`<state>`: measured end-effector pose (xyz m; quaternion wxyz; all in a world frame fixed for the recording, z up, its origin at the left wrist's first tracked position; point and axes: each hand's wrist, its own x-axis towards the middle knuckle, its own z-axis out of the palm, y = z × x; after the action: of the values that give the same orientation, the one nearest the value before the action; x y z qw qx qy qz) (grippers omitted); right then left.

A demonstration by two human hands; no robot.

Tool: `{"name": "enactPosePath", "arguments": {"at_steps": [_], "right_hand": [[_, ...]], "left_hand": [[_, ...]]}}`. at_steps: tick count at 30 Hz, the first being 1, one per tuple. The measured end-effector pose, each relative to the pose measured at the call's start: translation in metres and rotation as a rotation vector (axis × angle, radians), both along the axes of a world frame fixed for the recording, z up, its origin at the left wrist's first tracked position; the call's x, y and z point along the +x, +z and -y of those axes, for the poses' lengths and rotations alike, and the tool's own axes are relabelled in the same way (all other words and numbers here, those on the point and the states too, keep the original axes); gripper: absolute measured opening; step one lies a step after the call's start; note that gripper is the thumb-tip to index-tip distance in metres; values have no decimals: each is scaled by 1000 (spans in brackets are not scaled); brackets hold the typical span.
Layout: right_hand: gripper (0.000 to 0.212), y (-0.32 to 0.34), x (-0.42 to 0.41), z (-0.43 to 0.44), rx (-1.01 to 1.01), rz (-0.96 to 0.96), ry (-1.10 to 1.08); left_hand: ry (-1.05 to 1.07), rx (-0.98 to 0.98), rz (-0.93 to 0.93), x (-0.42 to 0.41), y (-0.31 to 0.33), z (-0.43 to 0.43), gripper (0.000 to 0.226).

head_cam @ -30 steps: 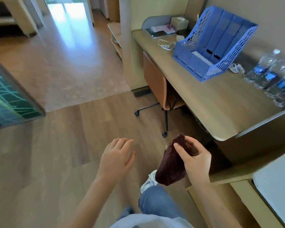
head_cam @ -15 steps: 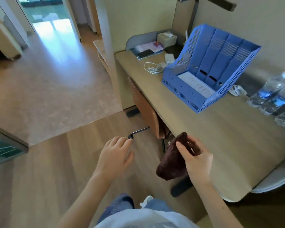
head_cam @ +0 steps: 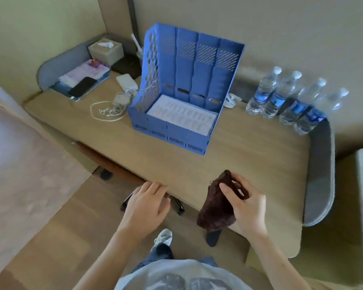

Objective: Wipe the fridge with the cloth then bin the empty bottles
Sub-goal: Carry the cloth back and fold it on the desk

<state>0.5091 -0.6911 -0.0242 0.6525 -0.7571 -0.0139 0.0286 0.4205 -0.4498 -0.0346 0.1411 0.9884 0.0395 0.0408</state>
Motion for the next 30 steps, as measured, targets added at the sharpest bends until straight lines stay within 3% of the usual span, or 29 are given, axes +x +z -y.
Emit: {"name": "enactPosePath", "arguments": {"at_steps": [11,18,25,30], "right_hand": [[27,-11,48,-39,71,-92,-316],[22,-76,71,-15,-145,-286,-511],[35,-83,73,11,-399,-368,-363],[37,-84,55,35,-350,-447,-269]], "left_hand": [[-412,63,66,122,3,-54,20],[-461,-17,-21,140,-24,-36,24],[-411,-89,-239,147,-56,-6,39],[-284,-164,-343,155,-70,18,47]]}}
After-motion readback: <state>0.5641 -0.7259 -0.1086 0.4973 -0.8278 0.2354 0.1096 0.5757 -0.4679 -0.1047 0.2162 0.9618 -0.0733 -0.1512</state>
